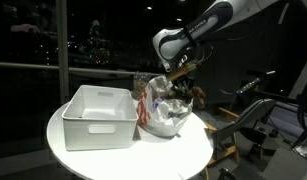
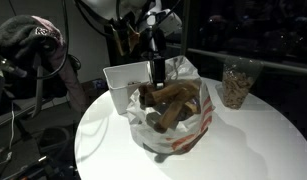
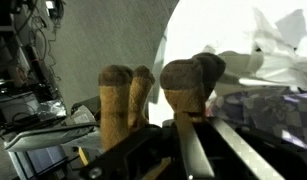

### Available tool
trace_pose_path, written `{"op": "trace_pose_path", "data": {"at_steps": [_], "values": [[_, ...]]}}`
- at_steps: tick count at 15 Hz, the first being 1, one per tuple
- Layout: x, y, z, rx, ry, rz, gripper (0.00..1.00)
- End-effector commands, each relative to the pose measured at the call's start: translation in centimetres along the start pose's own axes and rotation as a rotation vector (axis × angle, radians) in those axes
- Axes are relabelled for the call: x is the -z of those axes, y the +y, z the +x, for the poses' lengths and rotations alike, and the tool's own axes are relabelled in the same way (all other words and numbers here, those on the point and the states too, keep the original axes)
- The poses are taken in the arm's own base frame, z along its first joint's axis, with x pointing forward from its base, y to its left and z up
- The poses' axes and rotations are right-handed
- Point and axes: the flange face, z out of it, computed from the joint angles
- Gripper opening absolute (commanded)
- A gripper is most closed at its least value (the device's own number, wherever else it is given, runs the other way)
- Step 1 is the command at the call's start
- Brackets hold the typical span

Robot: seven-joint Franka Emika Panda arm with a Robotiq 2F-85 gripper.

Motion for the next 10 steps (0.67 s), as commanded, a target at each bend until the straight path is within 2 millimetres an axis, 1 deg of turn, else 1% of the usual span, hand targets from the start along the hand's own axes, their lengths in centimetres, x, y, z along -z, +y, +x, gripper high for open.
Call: {"op": "trace_pose_path", "data": {"at_steps": [1, 3, 5, 7, 10], "values": [[2.3, -0.3, 1.4, -0.060, 0.073, 0.144, 0.11], [3.0, -0.4, 1.8, -0.078, 0.101, 0.222, 0.11], [4.4, -0.4, 1.5, -0.070, 0.128, 0.330, 0.11], [5.7, -0.6, 1.5, -0.067, 0.189, 0.420, 0.11], [7.8, -0.2, 1.1, -0.052, 0.296, 0.529, 0.11]]}}
